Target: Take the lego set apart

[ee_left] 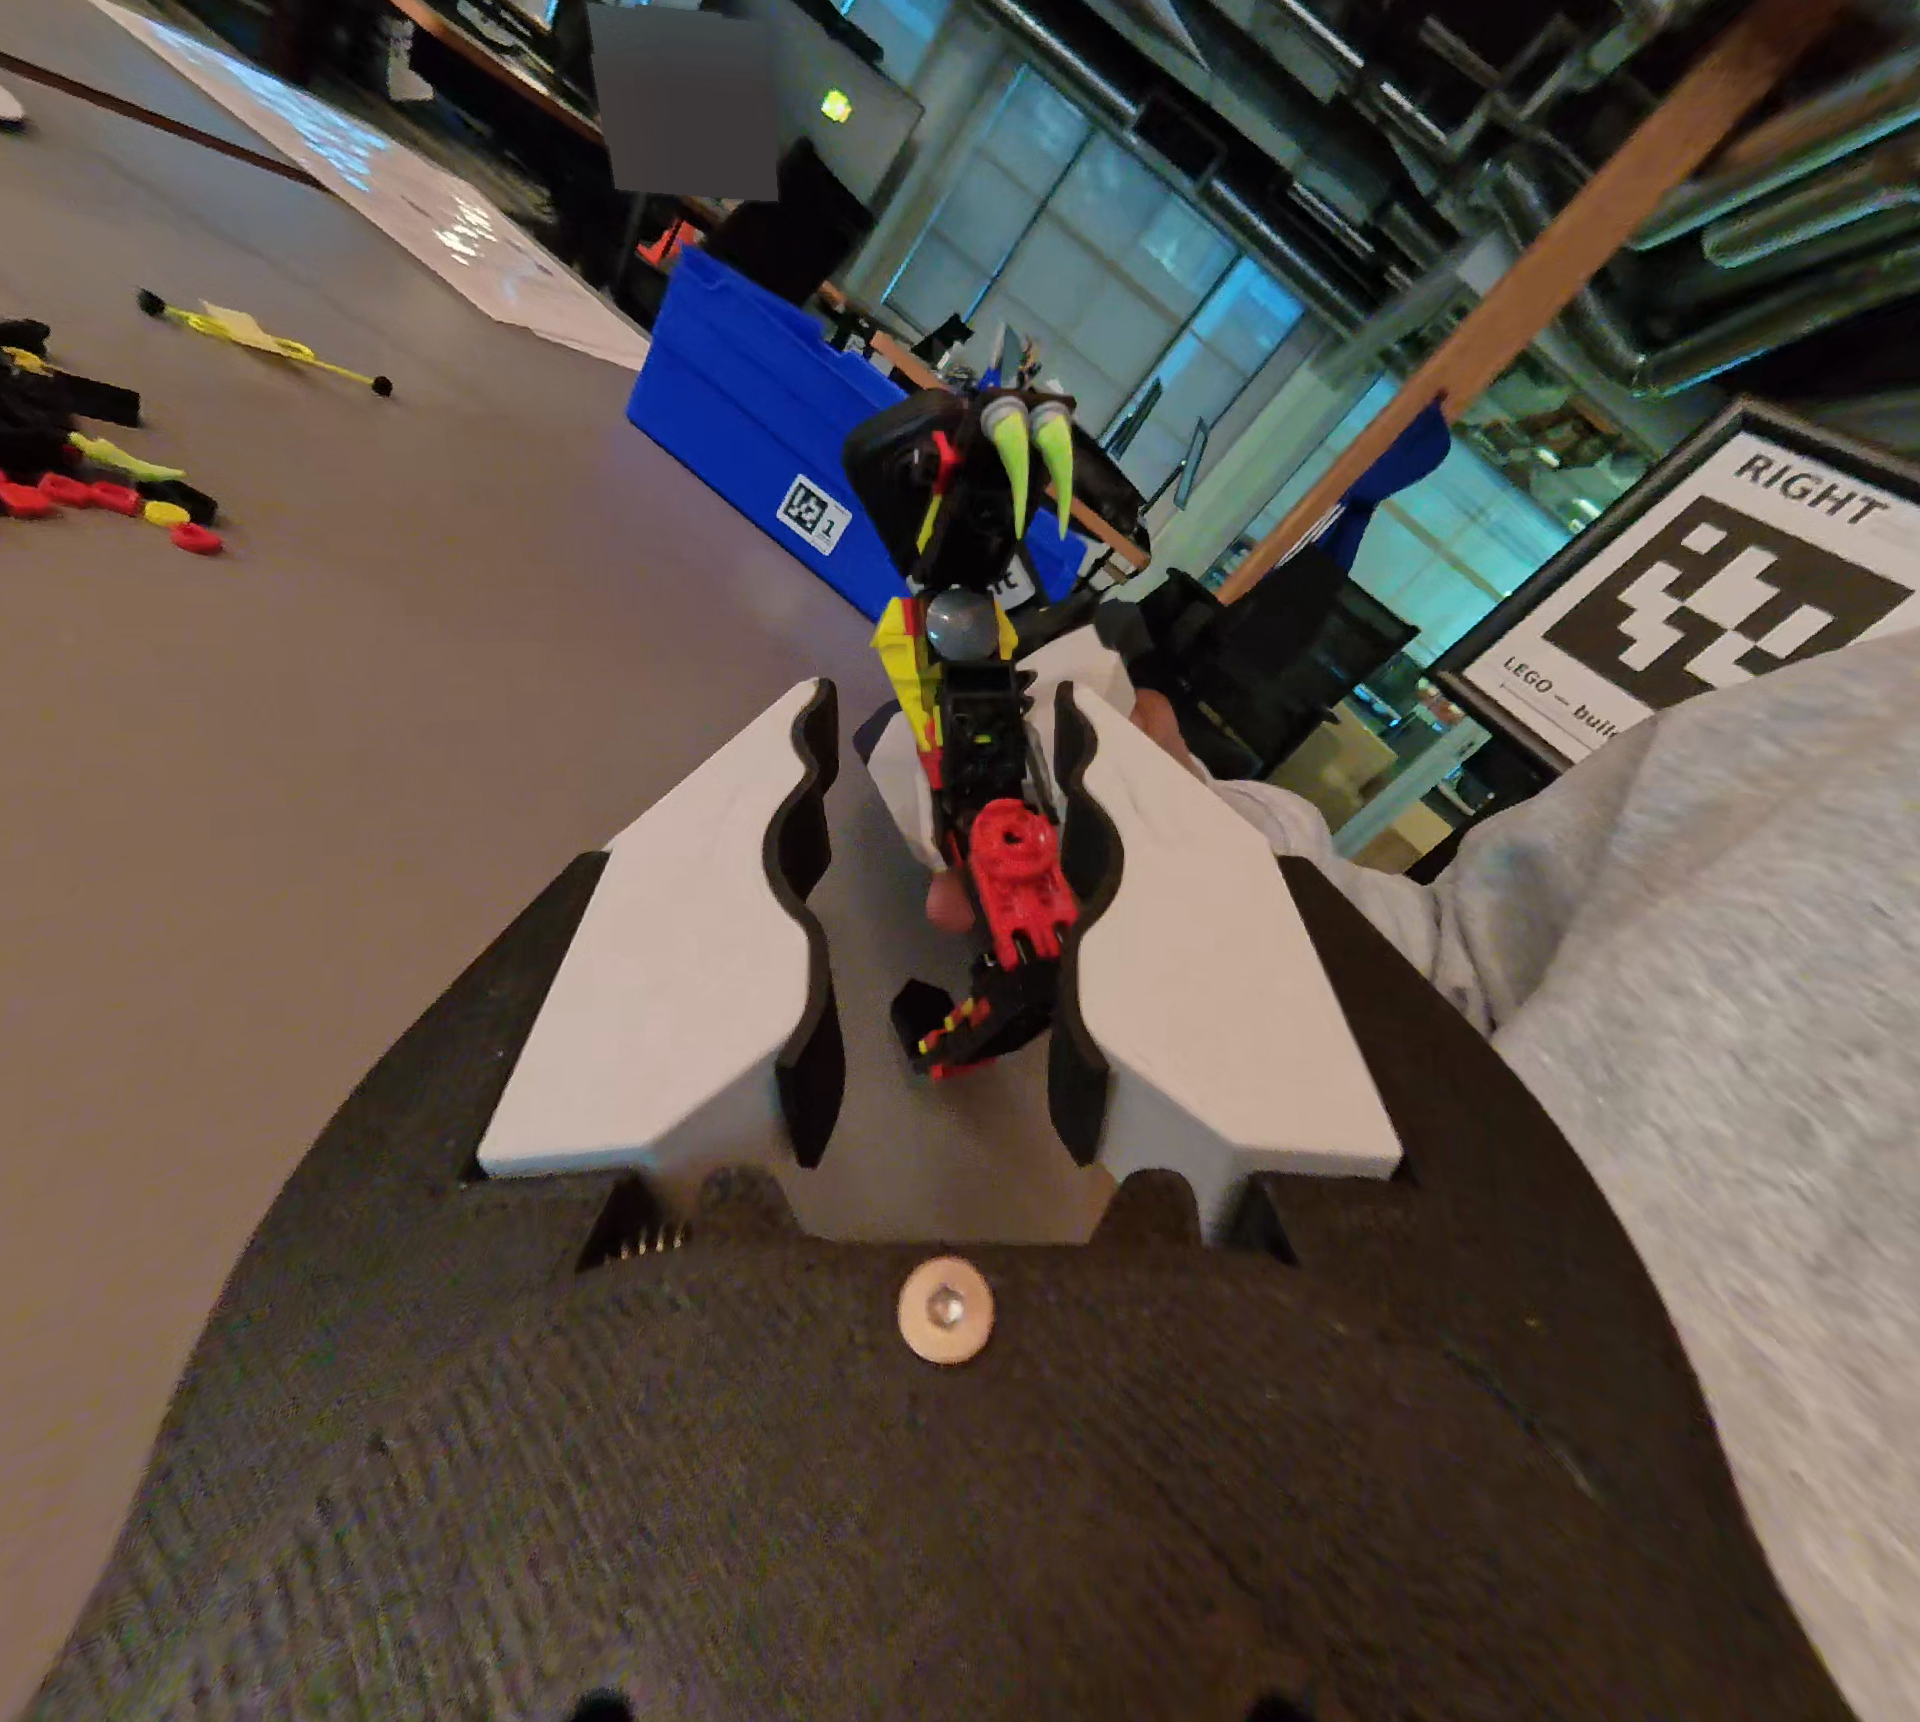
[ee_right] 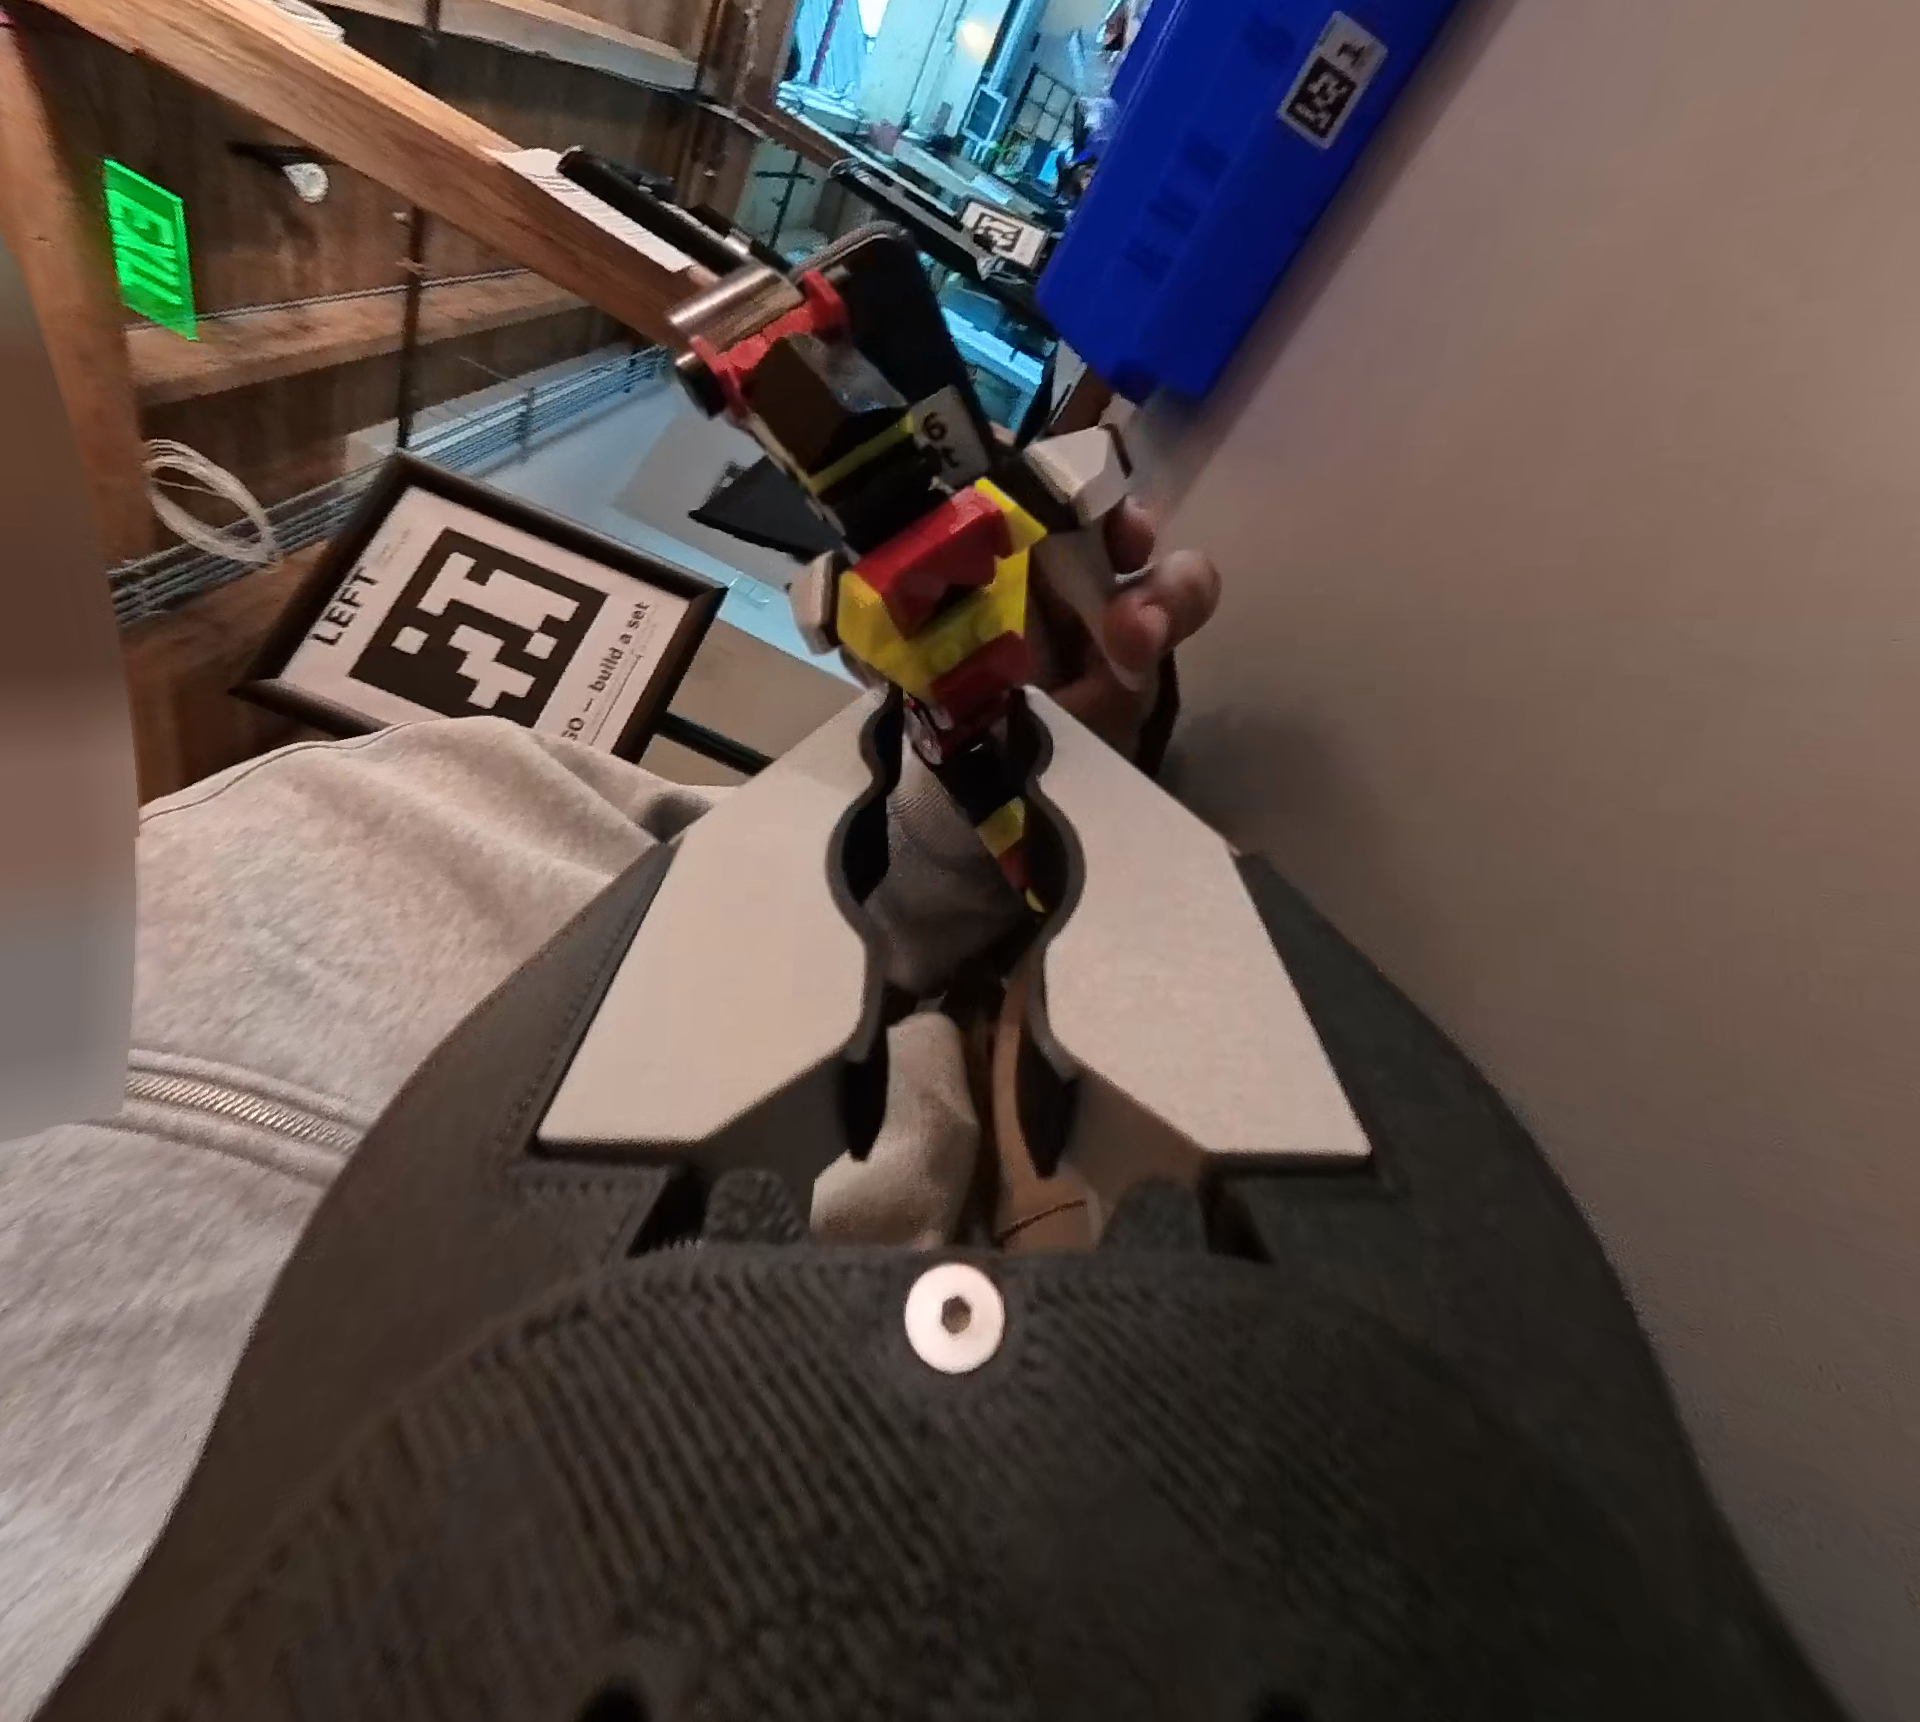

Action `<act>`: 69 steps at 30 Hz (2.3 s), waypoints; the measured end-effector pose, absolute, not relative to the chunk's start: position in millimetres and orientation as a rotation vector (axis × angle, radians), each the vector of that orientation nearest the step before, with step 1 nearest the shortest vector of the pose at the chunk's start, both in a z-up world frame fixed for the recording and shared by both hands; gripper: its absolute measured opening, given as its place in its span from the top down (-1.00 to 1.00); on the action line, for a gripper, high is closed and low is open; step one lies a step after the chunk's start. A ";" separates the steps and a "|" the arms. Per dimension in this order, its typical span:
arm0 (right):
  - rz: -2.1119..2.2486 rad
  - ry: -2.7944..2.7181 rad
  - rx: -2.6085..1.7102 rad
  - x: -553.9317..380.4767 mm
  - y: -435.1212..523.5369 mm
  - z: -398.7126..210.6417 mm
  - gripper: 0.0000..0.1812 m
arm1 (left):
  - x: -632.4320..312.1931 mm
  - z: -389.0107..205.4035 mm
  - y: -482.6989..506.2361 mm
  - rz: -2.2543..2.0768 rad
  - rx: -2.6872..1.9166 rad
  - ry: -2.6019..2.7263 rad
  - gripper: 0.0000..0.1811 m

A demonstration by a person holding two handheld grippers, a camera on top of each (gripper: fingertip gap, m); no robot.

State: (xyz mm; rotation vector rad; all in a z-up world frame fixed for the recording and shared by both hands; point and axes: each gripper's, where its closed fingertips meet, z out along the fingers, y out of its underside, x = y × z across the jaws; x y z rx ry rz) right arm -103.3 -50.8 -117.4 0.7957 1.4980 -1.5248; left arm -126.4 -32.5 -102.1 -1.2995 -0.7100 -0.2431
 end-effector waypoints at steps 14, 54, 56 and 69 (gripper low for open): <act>-1.245 1.321 0.604 -55.2 -56.3 -102.0 0.81 | -107.9 -72.2 -35.6 -0.170 -1.227 -0.534 0.79; -2.272 2.680 0.773 -147.0 -32.2 -108.3 0.83 | -174.7 -103.6 -93.6 0.306 -0.981 -1.216 0.81; -2.289 2.552 0.825 -151.8 -23.9 -101.3 0.83 | -174.2 -101.6 -89.2 0.267 -0.996 -1.168 0.63; -2.309 1.525 1.085 -188.5 42.2 -70.5 0.86 | -160.1 -108.8 -44.3 0.066 -1.205 -0.979 0.14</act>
